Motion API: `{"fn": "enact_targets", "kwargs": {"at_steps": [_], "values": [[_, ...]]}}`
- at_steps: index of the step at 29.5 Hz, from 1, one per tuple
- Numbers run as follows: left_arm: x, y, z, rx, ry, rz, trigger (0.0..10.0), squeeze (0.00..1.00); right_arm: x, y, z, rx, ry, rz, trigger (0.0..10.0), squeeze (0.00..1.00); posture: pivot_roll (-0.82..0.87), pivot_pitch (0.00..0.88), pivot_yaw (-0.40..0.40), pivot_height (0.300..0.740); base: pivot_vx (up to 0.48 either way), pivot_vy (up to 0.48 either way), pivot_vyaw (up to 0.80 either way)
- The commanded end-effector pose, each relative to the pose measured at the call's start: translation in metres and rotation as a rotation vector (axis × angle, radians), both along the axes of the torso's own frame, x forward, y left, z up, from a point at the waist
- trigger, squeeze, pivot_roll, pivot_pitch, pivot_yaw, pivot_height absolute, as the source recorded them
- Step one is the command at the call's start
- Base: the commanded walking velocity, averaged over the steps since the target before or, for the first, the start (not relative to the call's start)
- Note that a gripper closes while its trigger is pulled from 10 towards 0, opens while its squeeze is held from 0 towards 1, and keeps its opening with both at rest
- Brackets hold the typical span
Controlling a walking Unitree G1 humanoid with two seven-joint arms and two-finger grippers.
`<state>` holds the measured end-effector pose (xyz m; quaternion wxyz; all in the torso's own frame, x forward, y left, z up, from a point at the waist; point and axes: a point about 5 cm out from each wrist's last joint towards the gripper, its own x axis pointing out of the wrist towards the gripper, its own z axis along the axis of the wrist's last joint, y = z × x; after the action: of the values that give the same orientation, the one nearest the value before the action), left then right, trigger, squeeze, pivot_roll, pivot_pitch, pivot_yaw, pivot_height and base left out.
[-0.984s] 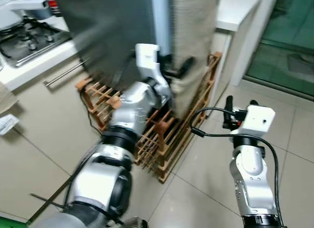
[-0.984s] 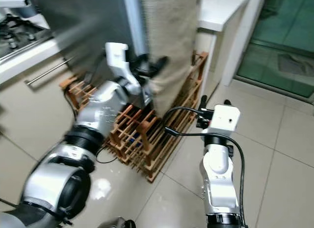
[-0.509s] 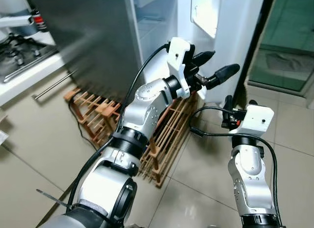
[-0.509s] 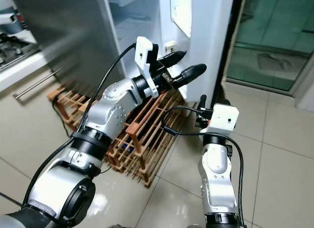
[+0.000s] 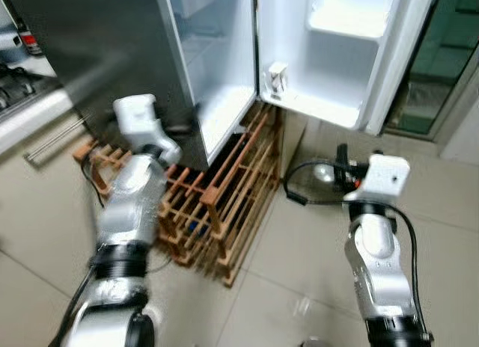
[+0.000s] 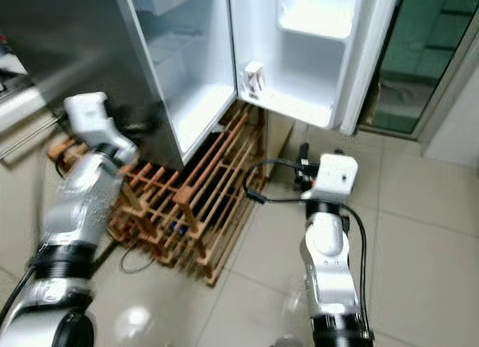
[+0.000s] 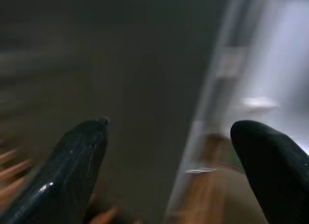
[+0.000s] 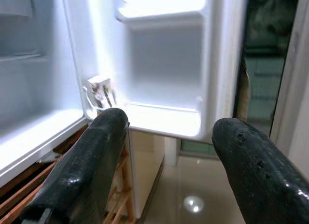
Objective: Restocking fridge
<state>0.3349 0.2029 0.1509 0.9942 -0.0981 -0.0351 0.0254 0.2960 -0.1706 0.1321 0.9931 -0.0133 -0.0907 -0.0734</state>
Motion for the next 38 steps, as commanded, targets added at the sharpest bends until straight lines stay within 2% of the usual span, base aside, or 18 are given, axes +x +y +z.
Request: {"fn": "enact_targets", "kwargs": {"at_steps": [1,2,5,8,11,15,18,20,21,24,31,35,38], "values": [[-0.002,-0.002,0.012,0.081,-0.051,0.051,10.0,0.00,0.006,-0.003,-0.001,0.001,0.013,0.020,10.0,0.00,-0.06,0.000,0.043,0.740,0.000,0.000,0.00],[-0.003,-0.004,0.013,0.110,-0.060,0.069,10.0,0.00,0.007,-0.007,-0.002,-0.002,0.018,0.015,10.0,0.00,-0.07,0.000,0.041,0.740,0.000,0.000,0.00],[-0.003,-0.012,0.014,0.119,-0.068,0.070,10.0,0.00,0.008,-0.013,0.000,0.036,0.023,-0.003,10.0,0.00,-0.09,0.000,0.038,0.740,0.000,0.000,0.69],[0.000,-0.027,0.012,0.099,-0.066,0.038,10.0,0.00,0.009,-0.016,0.003,0.029,0.016,-0.006,10.0,0.00,-0.11,0.000,0.050,0.740,0.000,0.000,0.64],[0.003,-0.030,0.012,0.073,-0.063,0.038,10.0,0.00,0.010,-0.017,0.003,0.035,0.014,-0.004,10.0,0.00,-0.11,0.000,0.052,0.740,0.000,0.000,0.61],[0.006,-0.034,0.025,0.108,-0.127,-0.005,10.0,0.00,0.019,-0.008,0.001,0.060,0.030,0.054,10.0,0.00,-0.08,0.000,0.035,0.740,0.000,0.000,0.60],[0.005,-0.040,0.023,0.115,-0.131,-0.056,10.0,0.00,0.022,-0.005,0.000,0.071,0.037,0.079,10.0,0.00,-0.07,0.000,0.027,0.740,0.000,0.000,0.59],[0.002,-0.046,0.023,0.051,-0.142,-0.096,10.0,0.00,0.024,-0.002,-0.003,0.108,0.053,0.096,10.0,0.00,-0.06,0.000,0.023,0.740,0.000,0.000,0.59],[0.000,-0.047,0.024,0.018,-0.152,-0.109,10.0,0.00,0.024,-0.002,-0.004,0.130,0.059,0.094,10.0,0.00,-0.06,0.000,0.020,0.740,0.000,0.000,0.58],[-0.005,-0.044,0.020,-0.001,-0.136,-0.095,10.0,0.00,0.026,-0.005,-0.005,0.166,0.076,0.097,10.0,0.00,-0.06,0.000,0.021,0.740,0.000,0.000,0.57],[-0.009,-0.048,0.017,-0.007,-0.137,-0.126,10.0,0.00,0.031,-0.016,0.003,0.143,0.052,0.089,10.0,0.00,-0.06,0.000,0.021,0.740,0.000,0.000,0.56],[-0.009,-0.043,0.018,-0.016,-0.124,-0.110,10.0,0.00,0.031,-0.010,0.002,0.149,0.053,0.109,10.0,0.00,-0.06,0.000,0.020,0.740,0.000,0.360,0.55],[-0.010,-0.043,0.019,0.011,-0.131,-0.103,10.0,0.00,0.031,-0.004,0.002,0.158,0.052,0.134,10.0,0.00,-0.05,0.000,0.021,0.740,0.000,0.480,0.55]]}}
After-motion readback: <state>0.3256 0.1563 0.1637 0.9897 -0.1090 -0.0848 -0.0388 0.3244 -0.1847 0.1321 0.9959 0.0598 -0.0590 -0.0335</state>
